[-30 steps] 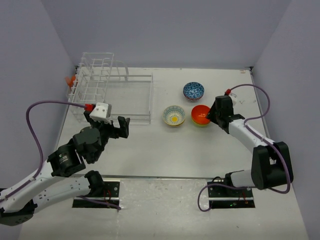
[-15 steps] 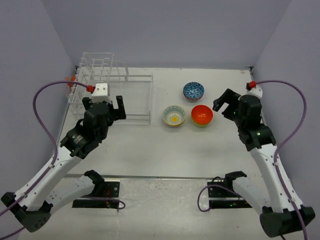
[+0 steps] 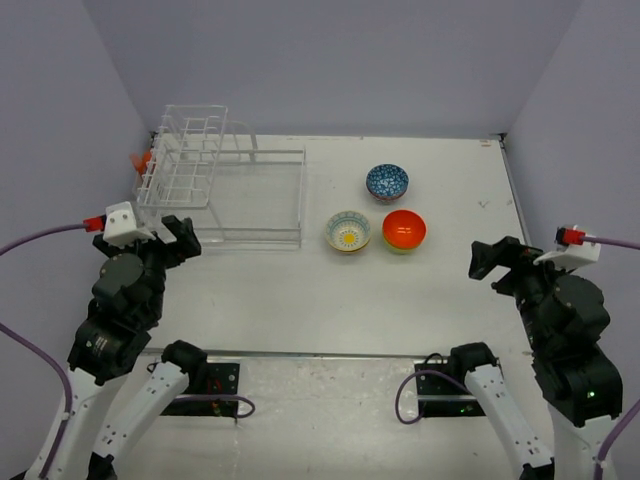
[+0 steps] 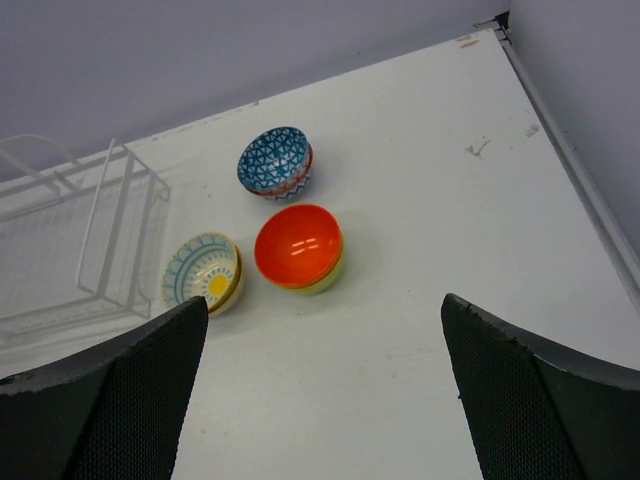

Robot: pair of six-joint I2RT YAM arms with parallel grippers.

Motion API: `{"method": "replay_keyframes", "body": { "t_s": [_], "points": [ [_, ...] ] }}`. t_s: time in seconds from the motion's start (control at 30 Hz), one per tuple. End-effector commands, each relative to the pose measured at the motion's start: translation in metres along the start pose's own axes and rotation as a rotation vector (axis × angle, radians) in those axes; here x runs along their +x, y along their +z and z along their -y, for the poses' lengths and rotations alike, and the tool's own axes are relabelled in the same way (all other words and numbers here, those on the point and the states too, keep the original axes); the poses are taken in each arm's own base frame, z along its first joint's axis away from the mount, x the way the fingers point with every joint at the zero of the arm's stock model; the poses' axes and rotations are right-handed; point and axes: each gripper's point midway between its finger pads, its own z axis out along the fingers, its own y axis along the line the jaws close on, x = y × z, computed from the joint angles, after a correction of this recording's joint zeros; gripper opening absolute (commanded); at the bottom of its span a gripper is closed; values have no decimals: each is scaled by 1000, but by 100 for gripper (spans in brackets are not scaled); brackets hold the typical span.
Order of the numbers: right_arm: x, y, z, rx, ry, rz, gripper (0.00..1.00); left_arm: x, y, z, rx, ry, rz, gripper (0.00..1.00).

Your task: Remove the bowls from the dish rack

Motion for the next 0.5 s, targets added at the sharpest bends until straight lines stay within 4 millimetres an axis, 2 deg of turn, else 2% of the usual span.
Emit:
{"method": "replay_keyframes", "body": {
  "t_s": [0.0,0.3,0.47],
  "points": [
    [24,1,22,63,-98,-32,99,28,0,-17,-62,74,-71,100],
    [21,-14,17,-18,-122,49,99,32,-11,-34,-86,33,10,100],
    [24,-16,14,-39,-110,49,99,28,-17,-32,-51,-20,58,100]
  ]
}}
